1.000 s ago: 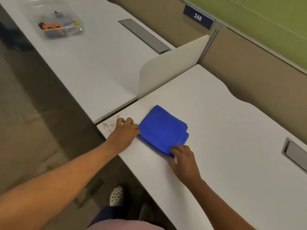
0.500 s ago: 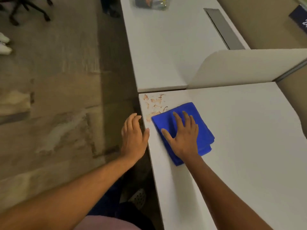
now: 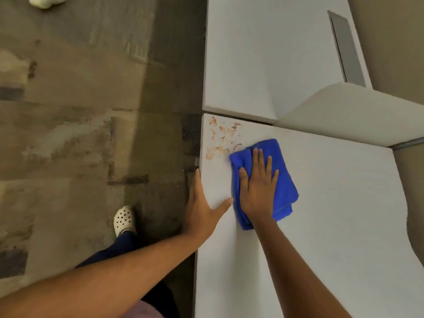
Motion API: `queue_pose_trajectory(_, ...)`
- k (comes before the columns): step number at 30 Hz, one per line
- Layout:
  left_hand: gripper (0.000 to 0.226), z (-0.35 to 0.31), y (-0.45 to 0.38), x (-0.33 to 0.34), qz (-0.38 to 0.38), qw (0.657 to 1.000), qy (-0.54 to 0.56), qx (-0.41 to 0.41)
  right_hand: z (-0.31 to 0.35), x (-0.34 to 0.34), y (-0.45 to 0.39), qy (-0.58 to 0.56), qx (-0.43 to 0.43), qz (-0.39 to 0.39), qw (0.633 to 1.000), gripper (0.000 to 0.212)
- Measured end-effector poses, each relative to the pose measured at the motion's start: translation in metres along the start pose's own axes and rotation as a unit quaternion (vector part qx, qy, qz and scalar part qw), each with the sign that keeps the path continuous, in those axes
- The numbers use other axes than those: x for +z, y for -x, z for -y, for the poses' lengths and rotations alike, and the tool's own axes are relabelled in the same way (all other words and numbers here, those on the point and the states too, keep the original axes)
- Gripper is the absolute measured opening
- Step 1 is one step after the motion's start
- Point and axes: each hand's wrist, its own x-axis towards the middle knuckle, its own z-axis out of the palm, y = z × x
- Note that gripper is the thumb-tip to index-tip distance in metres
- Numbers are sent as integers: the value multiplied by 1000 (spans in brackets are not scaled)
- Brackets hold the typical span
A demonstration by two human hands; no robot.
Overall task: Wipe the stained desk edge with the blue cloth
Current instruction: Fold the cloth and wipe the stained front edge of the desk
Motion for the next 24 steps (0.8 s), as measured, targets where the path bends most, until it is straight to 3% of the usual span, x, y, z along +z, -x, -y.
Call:
queue_pose_trajectory(3,98,0,0,-2,16,1000,24,0,-16,-3,24,9,-102,58,993,68)
queue_pose_trajectory(6,94,1,-1,-4,18,1000,17,-3,-33,-14,3,-9,-114,71,991,74)
queue_pose_trajectory(12,117,3,-4,-2,27,999,1,-25,4,-12,-77,-13,-39,43,998,79)
queue_pose_trajectory(17,135,0,-4,-1,29,999,-32,-29,42,1,-84,7,-133,47,990,67)
queue_pose_trajectory(21,145,2,-4,-1,35,998,-34,-35,28,4,-71,-4,-238,75,968,59)
queue_pose_trajectory(24,144,2,-5,-1,25,999,-40,-19,12,-3,-82,-50,-188,57,979,57)
